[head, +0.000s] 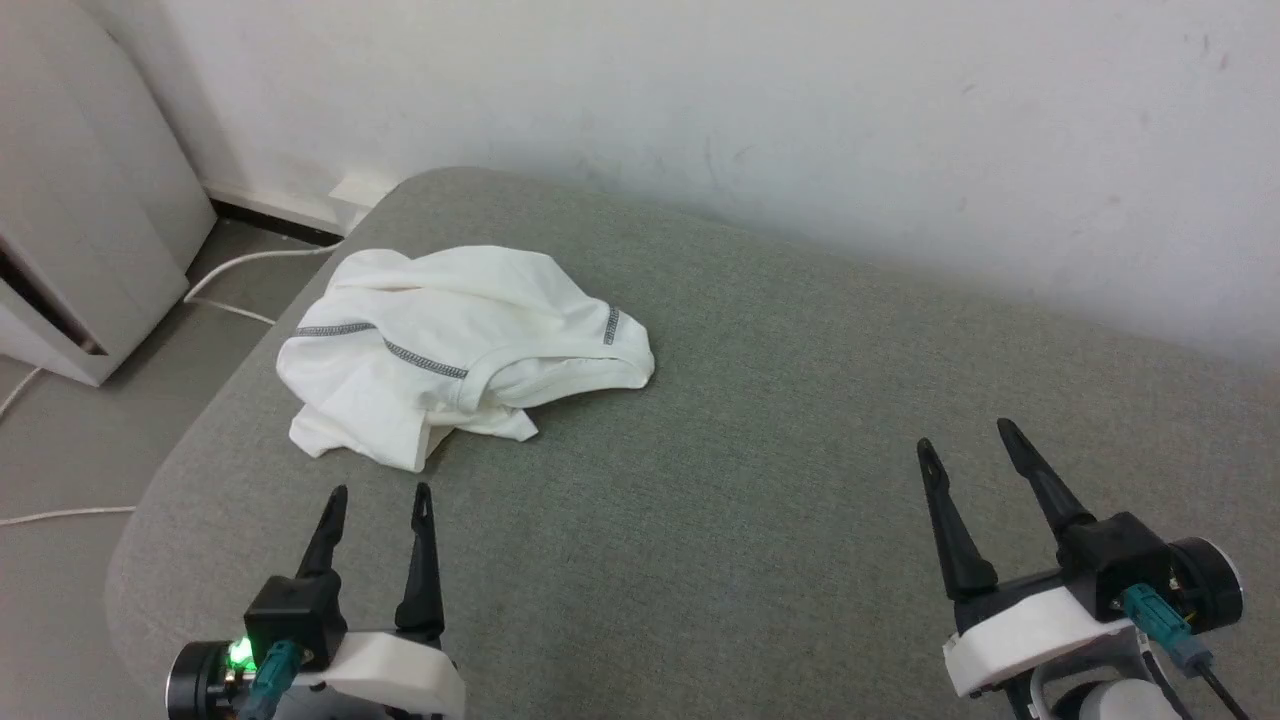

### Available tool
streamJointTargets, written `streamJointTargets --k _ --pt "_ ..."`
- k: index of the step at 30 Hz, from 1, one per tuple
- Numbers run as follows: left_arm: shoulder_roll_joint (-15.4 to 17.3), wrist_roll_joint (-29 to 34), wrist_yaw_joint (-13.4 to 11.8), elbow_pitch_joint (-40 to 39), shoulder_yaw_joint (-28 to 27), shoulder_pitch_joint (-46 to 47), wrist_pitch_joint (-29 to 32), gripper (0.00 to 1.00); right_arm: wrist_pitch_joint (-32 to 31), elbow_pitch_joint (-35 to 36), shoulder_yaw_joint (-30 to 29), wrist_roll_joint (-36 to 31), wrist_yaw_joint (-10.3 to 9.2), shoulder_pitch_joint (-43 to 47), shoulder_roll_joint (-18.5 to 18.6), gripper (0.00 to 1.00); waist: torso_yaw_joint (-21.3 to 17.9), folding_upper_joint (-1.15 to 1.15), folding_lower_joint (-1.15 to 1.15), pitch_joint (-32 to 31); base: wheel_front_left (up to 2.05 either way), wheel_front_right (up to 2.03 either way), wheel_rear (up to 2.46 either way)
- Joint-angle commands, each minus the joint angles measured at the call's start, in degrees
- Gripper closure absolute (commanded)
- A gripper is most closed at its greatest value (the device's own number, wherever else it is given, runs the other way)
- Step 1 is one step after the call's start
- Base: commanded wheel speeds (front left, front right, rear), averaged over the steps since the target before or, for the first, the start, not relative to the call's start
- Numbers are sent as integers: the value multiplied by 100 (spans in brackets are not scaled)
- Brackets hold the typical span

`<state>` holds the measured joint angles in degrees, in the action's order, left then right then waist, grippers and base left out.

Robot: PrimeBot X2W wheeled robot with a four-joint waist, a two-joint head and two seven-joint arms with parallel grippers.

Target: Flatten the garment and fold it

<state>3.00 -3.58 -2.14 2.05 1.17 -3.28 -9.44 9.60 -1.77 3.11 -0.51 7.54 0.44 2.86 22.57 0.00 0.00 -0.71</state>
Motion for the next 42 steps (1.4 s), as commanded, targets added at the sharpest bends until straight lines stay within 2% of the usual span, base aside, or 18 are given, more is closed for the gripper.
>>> streamJointTargets --k 1,42 --pt "-8 -47 -30 30 15 -61 -61 0 46 -18 21 20 -4 69 1 0 90 0 0 1 0 0 0" --pt "-13 -209 -188 190 122 -181 -552 0 536 -349 263 226 -5 89 2 0 1193 0 0 54 0 0 0"
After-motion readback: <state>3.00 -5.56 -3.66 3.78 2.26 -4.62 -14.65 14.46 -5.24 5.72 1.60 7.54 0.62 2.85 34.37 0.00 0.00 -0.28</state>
